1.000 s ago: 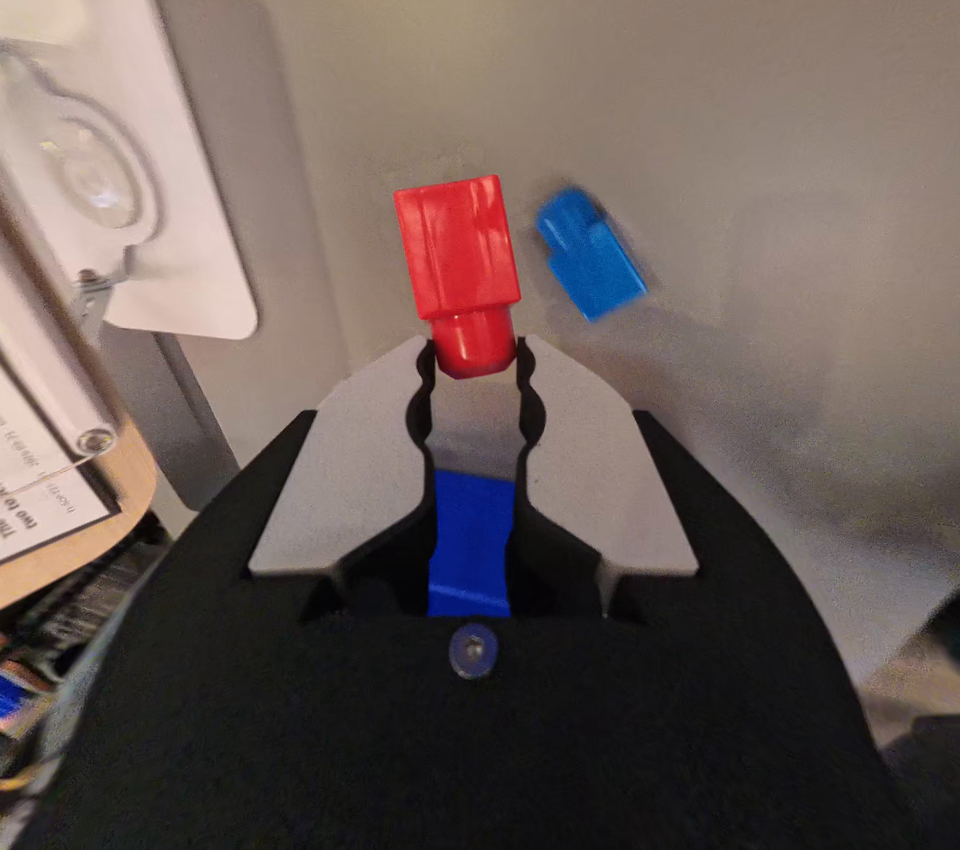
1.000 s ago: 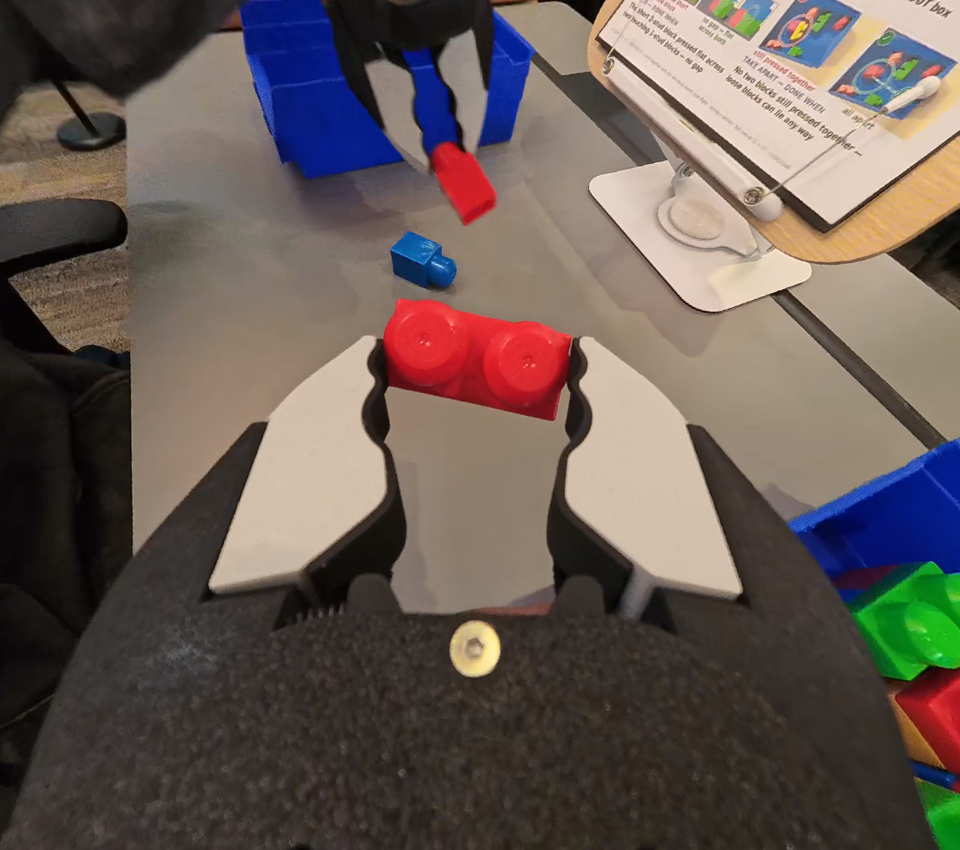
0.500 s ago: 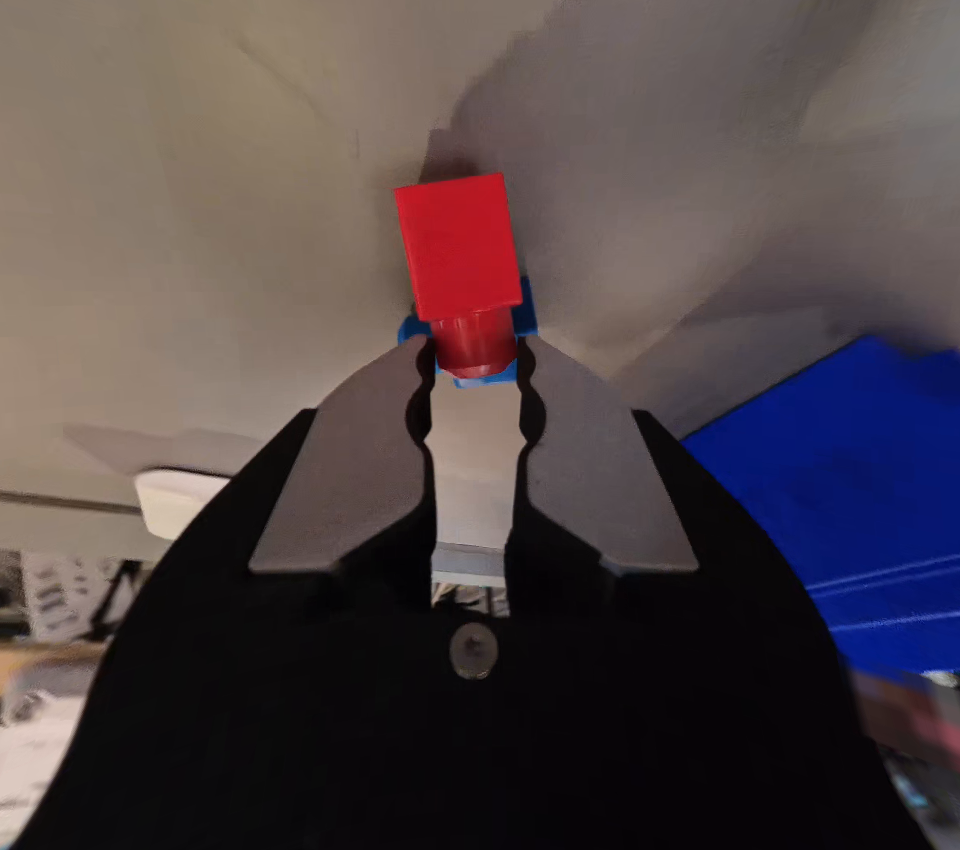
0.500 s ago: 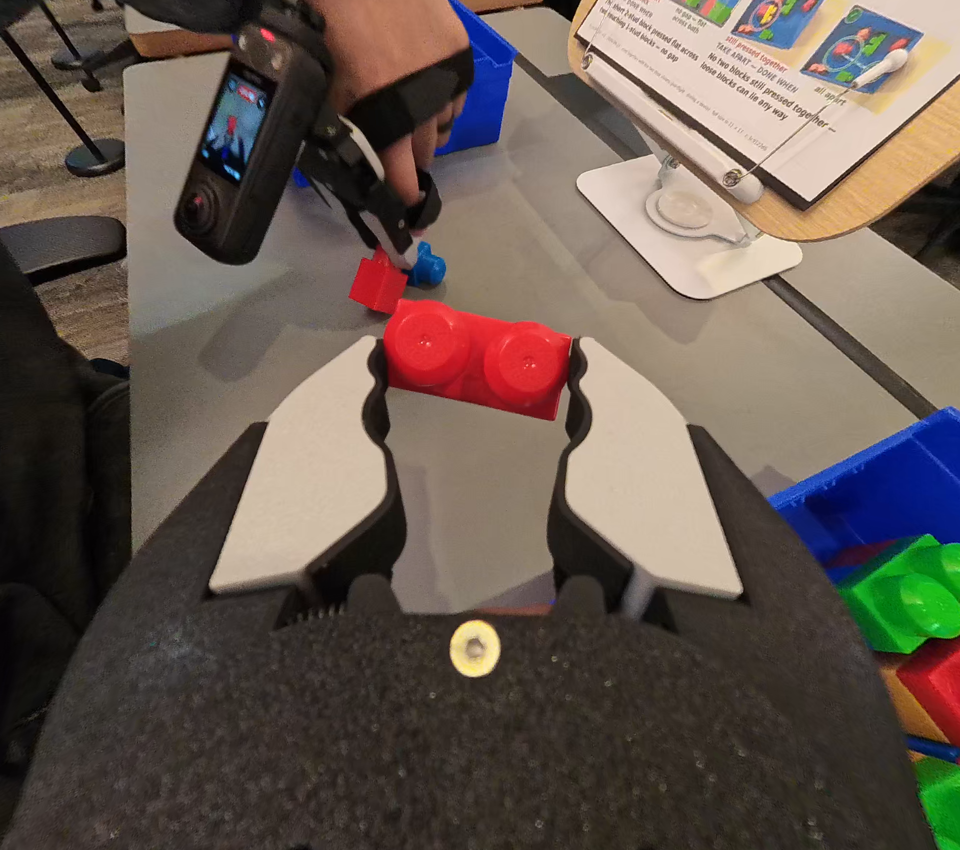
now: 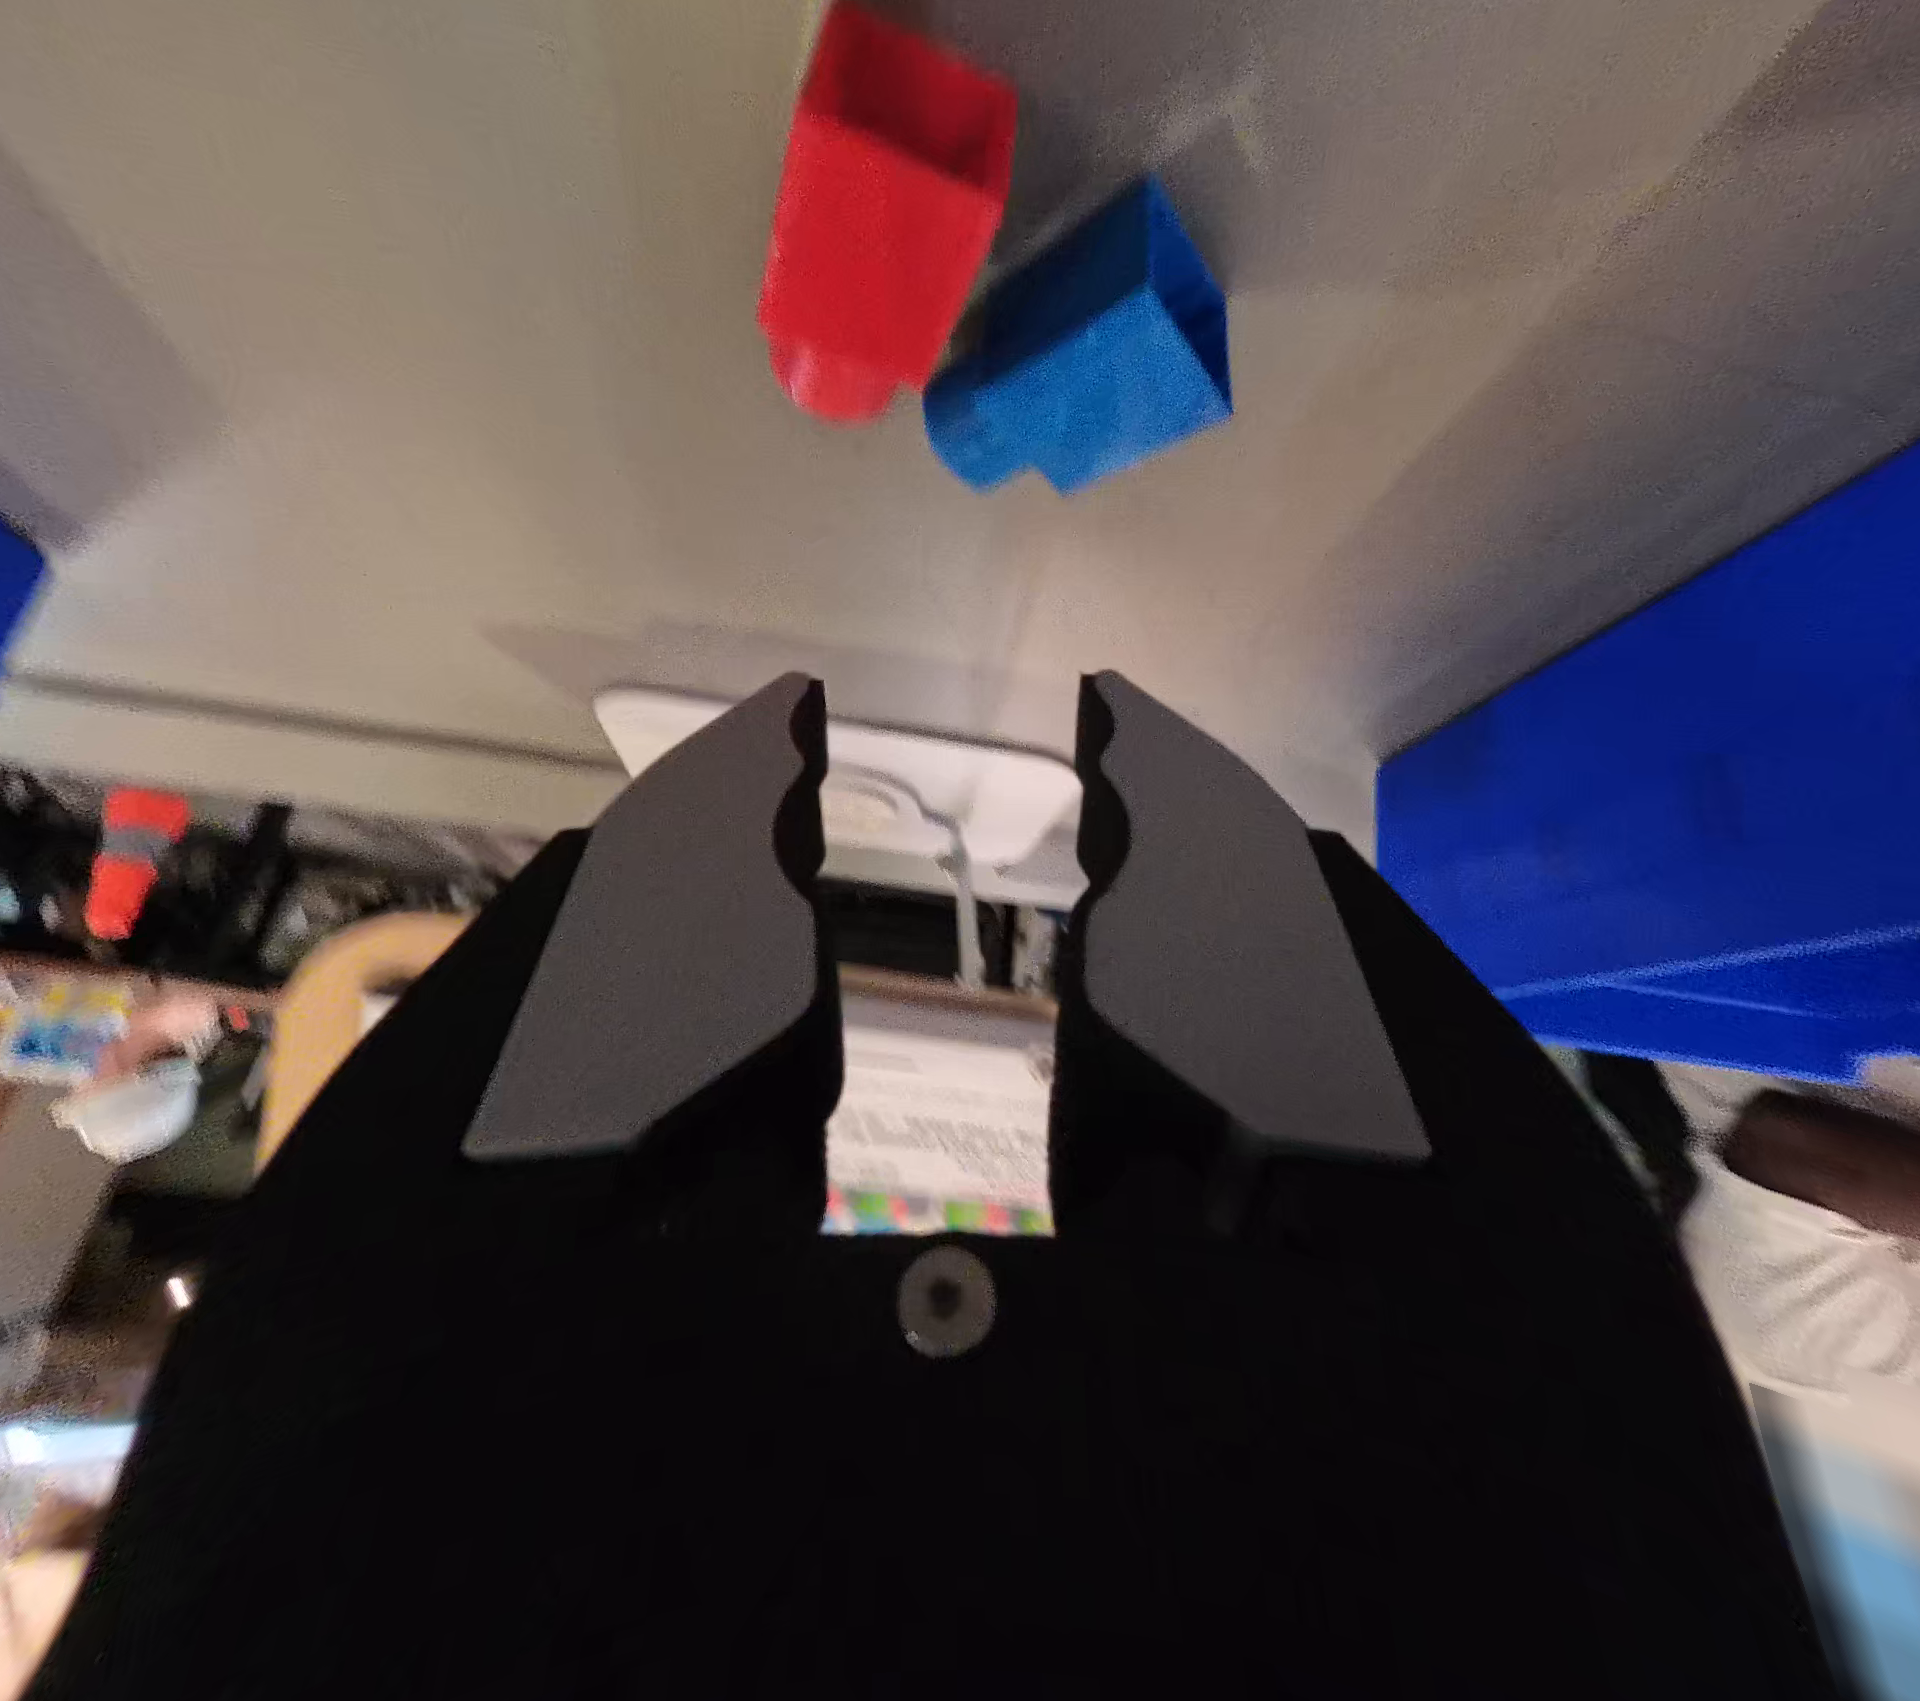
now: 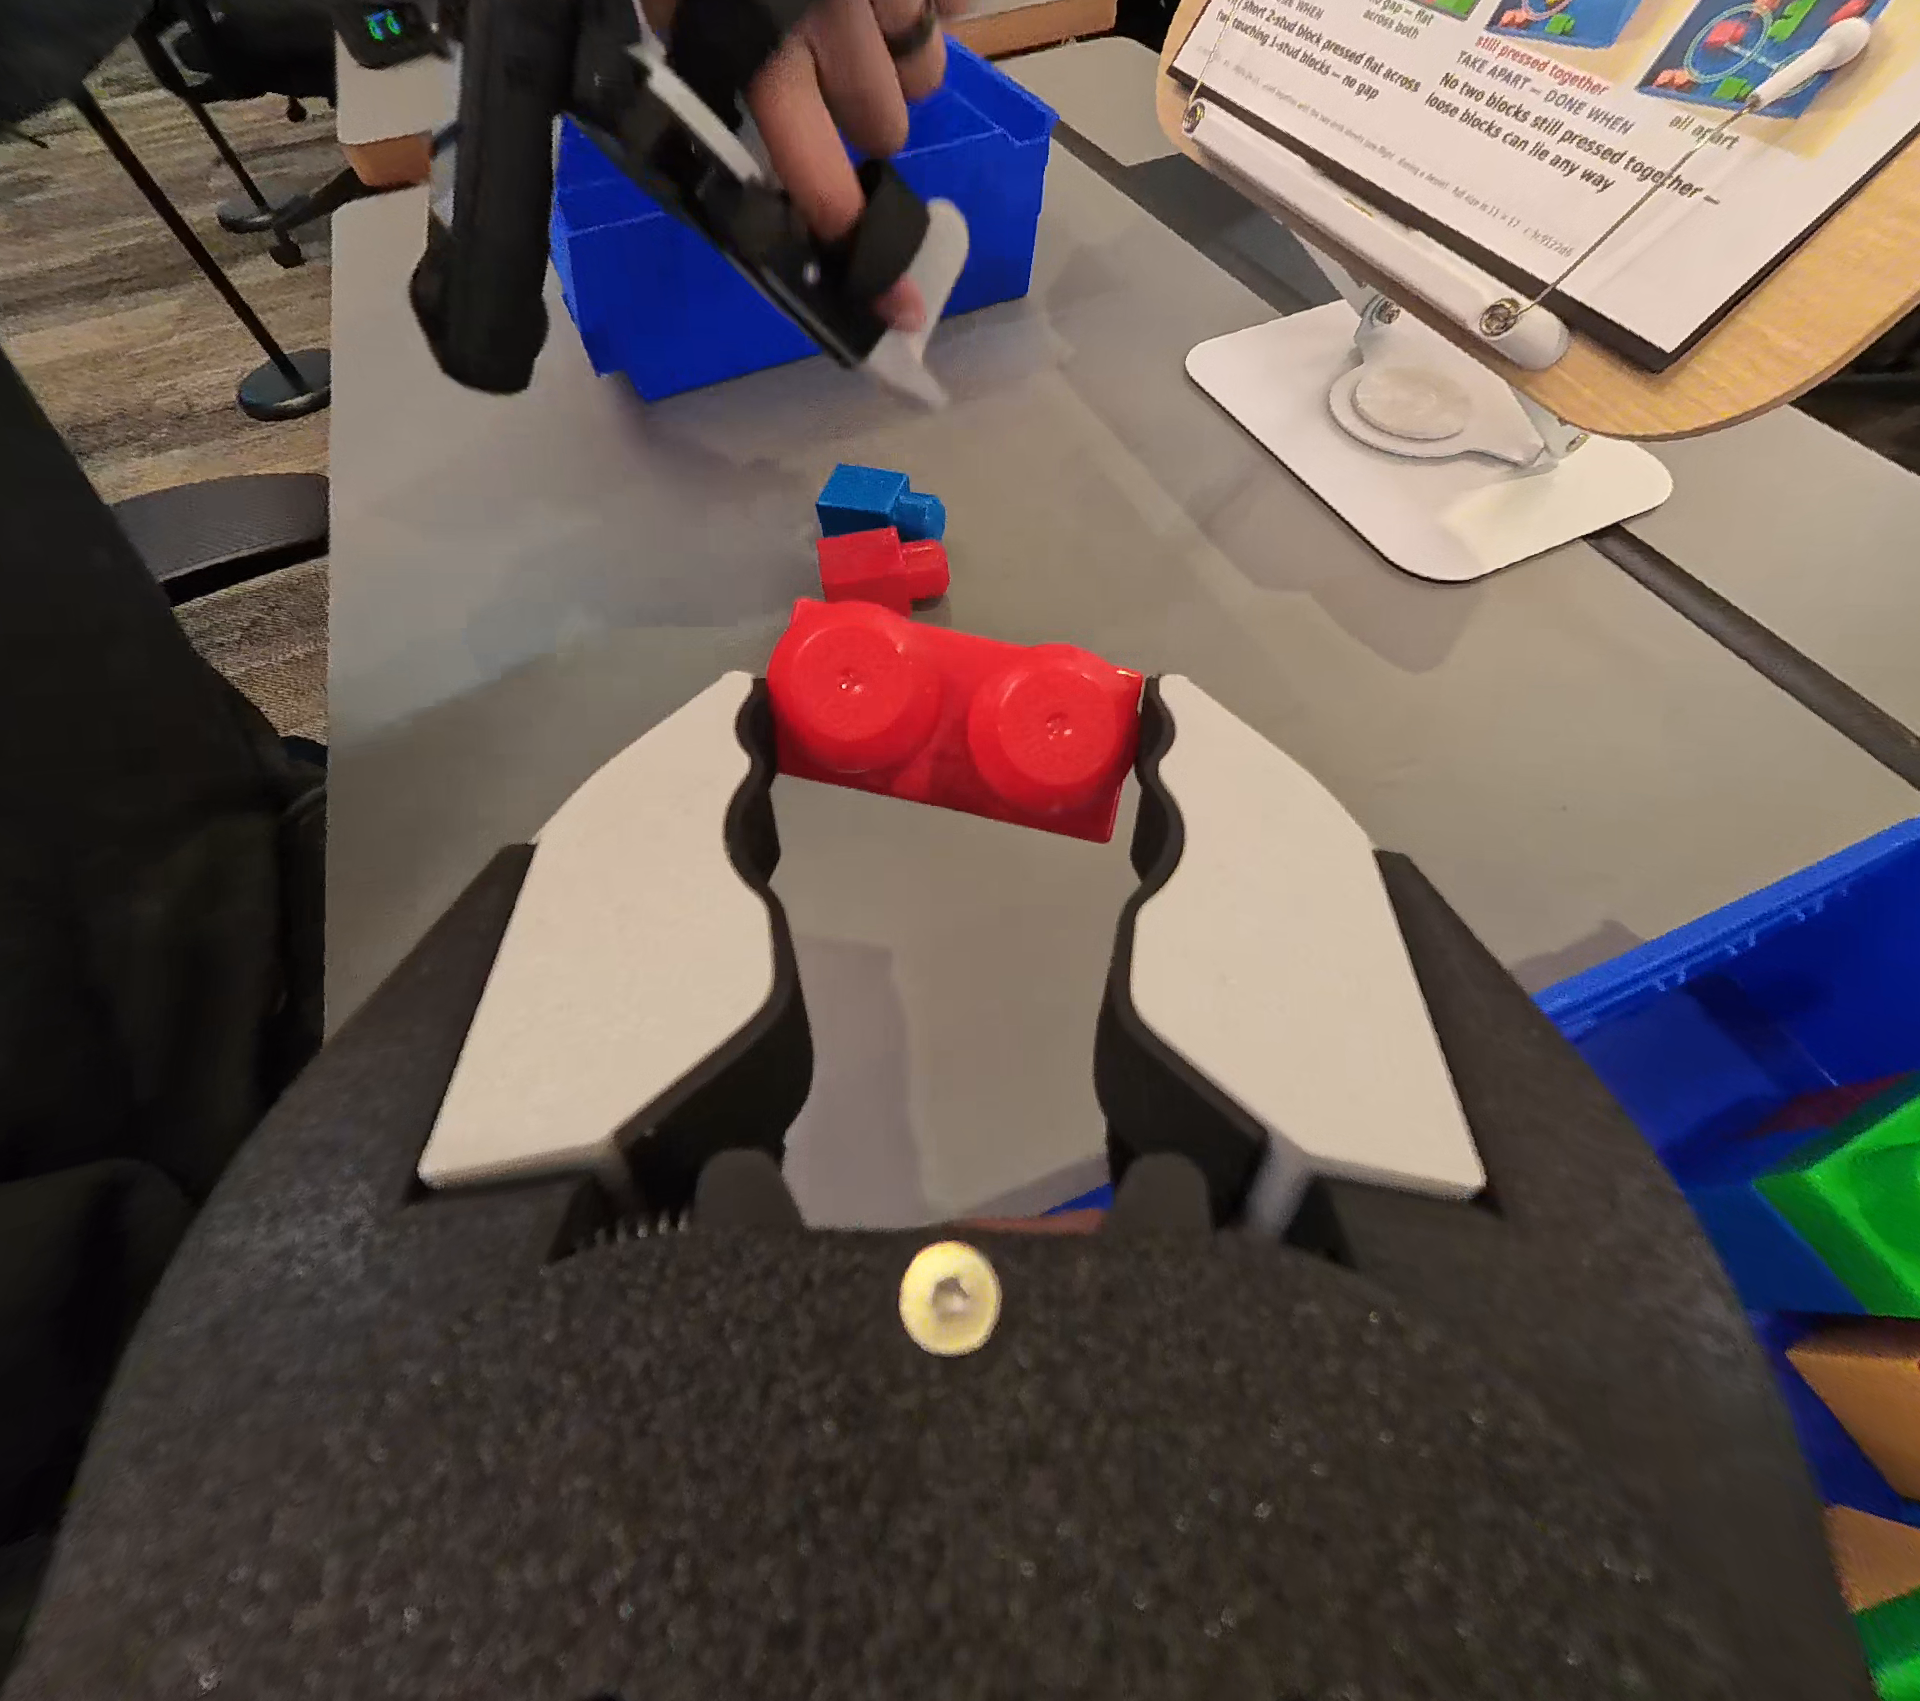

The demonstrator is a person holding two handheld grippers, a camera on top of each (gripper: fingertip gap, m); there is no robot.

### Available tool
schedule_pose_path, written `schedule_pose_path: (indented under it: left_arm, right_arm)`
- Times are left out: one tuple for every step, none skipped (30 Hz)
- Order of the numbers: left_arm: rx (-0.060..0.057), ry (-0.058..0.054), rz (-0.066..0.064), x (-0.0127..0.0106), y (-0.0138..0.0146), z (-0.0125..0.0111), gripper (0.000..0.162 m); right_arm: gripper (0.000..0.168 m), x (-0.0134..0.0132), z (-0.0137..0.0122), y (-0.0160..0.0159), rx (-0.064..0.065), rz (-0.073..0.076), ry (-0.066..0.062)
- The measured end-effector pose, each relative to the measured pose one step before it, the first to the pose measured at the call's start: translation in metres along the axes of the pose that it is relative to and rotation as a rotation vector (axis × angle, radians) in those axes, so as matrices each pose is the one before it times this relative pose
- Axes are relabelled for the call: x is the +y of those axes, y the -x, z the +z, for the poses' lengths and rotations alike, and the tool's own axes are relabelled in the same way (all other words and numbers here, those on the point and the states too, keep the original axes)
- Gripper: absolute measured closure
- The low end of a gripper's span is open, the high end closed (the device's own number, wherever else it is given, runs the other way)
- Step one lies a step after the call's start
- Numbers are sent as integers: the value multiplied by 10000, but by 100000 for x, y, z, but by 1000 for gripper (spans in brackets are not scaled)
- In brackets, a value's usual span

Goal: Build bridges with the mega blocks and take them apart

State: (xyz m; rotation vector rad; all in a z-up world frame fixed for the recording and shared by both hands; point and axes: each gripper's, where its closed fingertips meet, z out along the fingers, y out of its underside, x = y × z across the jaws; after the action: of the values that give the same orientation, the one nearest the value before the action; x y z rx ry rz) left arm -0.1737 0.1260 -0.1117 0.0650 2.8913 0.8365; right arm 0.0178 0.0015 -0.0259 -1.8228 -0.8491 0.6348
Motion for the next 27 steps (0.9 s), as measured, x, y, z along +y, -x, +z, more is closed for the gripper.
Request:
schedule_pose_path:
  left_arm:
    - [-162, 422, -731, 1041, -399, -362, 116]
    - [-116, 277, -990, 738, -464, -314, 116]
    - [-107, 90, -1197, 332, -451, -354, 116]
    - [-244, -138, -1364, -129, -239, -436, 116]
    - [-199, -287, -1484, -453, -295, -447, 116]
    - [-320, -267, -1568, -484, -161, -413, 113]
    - [-497, -219, -1665, -437, 27, -376, 110]
    - [-377, -392, -1874, -601, -216, -392, 105]
    - [-358, -447, -2228, -500, -278, -339, 101]
    - [-161, -406, -2351, -281, -566, -211, 96]
    - [240, -479, -2145, -137, -1130, -113, 92]
    - [63, -458, -1984, 219, -860, 28, 82]
    - [-86, -330, -1774, 610, -572, 169, 74]
    - [-47, -199, -1447, 899, -508, 285, 68]
    - [-30, -144, -1113, 1043, -415, 364, 62]
    - [-129, -209, -769, 823, -77, 421, 60]
    - [-403, -236, -500, 419, 484, 370, 60]
    - [-332, -193, -403, 27, 439, 279, 59]
    - [36, -101, -374, -233, -102, 279, 57]
    - [220, 111, -232, -272, -366, 403, 55]
    - [55, 312, -119, -181, -203, 513, 47]
    - [-115, 408, -29, -32, -29, 573, 36]
    - [-181, 382, 107, 87, -37, 598, 32]
    - [-275, 297, 148, 164, 27, 574, 31]
    - [-320, 246, 155, 226, 66, 548, 31]
    - [-317, 262, 146, 305, 59, 533, 31]
    - [-221, 276, 69, 382, -33, 523, 31]
  right_arm:
    - [101, -101, -13, 66, -25, 1, -32]
    - [101, -145, -24, 85, -2, -34, -30]
    - [101, -159, -44, 85, 11, -42, -21]
    - [101, -192, -47, 83, 18, -41, -22]
    - [101, -201, -67, 80, 27, -44, -38]
    - [101, -211, -46, 85, 10, -24, -49]
    - [101, -167, -47, 70, 5, -13, -37]
    - [101, -135, -15, 44, 16, -13, -35]
    - [101, -62, 0, 39, 3, 10, -9]
    - [101, 8, 11, 5, 15, 1, 21]
    - [101, 26, 41, -1, 20, -14, 28]
    - [101, 3, 41, 6, 10, -6, 7]
    - [101, -7, 35, 28, -10, 7, -5]
    - [101, 14, 57, 53, -24, 9, 3]
    - [101, 2, 45, 61, -11, -5, 7]
    - [101, 1, 51, 82, -19, -29, 17]
    - [101, -16, 46, 85, -32, -38, 21]
    - [101, -23, 40, 38, -19, -11, 13]
    - [101, -55, 32, 12, -13, -8, 0]
    - [101, -60, 26, 26, -15, -15, -7]
    - [101, -80, 39, 0, -5, -9, -1]
    - [101, -50, 46, -17, 8, -17, 10]
    - [101, -39, 59, 13, 9, -18, 26]
    - [101, -17, 81, 17, 11, -33, 35]
    - [101, -1, 85, 36, 2, -33, 31]
    - [101, 32, 108, 41, -22, -9, 31]
    - [101, 61, 122, 35, -19, 1, 34]
